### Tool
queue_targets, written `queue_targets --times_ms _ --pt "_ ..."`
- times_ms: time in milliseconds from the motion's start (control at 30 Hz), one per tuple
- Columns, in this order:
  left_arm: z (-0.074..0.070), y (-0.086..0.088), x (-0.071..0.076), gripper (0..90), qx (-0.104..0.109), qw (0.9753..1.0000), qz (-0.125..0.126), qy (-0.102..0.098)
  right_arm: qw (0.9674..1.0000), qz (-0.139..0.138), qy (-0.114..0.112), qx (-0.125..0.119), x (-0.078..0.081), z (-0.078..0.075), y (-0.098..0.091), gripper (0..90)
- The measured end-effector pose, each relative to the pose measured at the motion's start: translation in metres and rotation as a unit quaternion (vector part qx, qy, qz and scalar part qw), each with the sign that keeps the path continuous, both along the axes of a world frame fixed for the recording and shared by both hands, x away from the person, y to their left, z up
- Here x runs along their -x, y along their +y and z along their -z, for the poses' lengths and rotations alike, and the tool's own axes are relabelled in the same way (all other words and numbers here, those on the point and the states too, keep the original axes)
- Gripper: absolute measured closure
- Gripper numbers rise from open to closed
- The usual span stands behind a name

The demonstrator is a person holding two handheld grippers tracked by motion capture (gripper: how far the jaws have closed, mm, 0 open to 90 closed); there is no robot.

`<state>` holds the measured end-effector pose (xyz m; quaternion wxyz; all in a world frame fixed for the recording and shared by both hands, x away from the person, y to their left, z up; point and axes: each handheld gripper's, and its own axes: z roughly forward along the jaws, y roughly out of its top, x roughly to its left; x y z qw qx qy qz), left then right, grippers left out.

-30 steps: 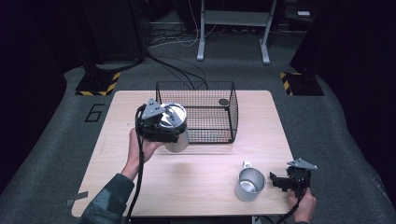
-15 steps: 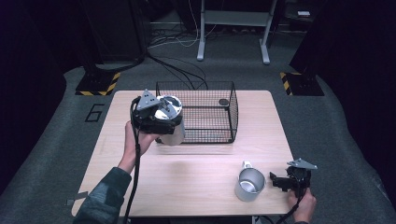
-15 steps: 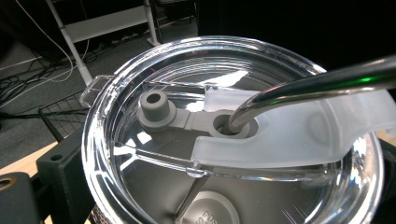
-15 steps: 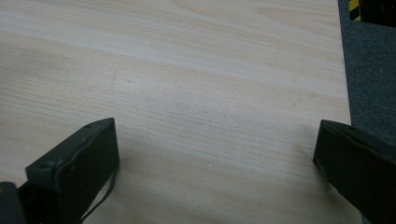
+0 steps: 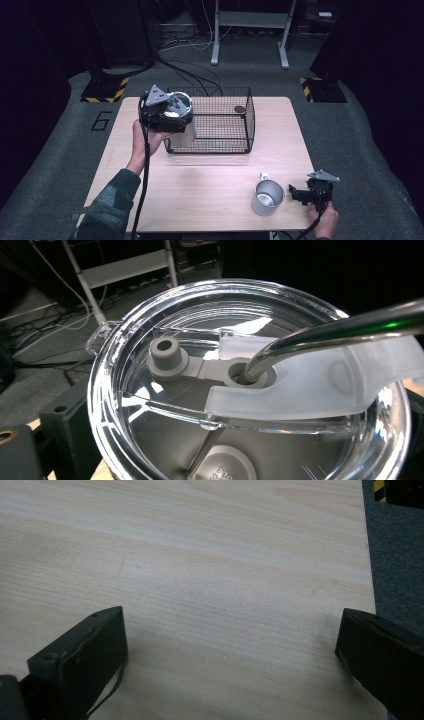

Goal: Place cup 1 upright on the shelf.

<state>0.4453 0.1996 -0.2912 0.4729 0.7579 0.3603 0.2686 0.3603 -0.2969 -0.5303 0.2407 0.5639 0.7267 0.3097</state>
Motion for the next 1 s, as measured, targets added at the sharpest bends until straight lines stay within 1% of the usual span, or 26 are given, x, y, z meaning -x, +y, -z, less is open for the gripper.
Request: queue_targets --times_ms 33,100,267,333,533,633,767,1000 --pt "-0.001 0.001 -0.002 3.7 -0.001 1.0000 0.000 0.003 1.0000 0.000 0.000 0.000 0.000 0.000 0.000 0.0" --pt "0.000 0.000 -0.006 3.7 0.005 0.9999 -0.009 0.001 1.0000 0.000 0.000 0.000 0.000 0.000 0.000 0.0" --pt "-0.001 -0.003 -0.016 3.7 0.007 0.9998 -0.019 -0.001 1.0000 0.000 0.000 0.000 0.000 0.000 0.000 0.0" --pt "-0.002 -0.004 -0.019 3.7 0.001 0.9997 -0.023 -0.003 1.0000 0.000 0.000 0.000 0.000 0.000 0.000 0.0" --pt "-0.003 -0.006 -0.031 3.7 0.001 0.9992 -0.039 -0.006 1.0000 0.000 0.000 0.000 0.000 0.000 0.000 0.0" --pt "-0.003 -0.007 -0.036 3.7 -0.008 0.9989 -0.045 -0.009 1.0000 0.000 0.000 0.000 0.000 0.000 0.000 0.0" --pt "0.001 -0.008 -0.044 3.7 -0.002 0.9984 -0.057 -0.007 1.0000 0.000 0.000 0.000 0.000 0.000 0.000 0.0" --pt "0.011 -0.010 -0.059 3.7 -0.007 0.9972 -0.074 0.004 1.0000 0.000 0.000 0.000 0.000 0.000 0.000 0.0"
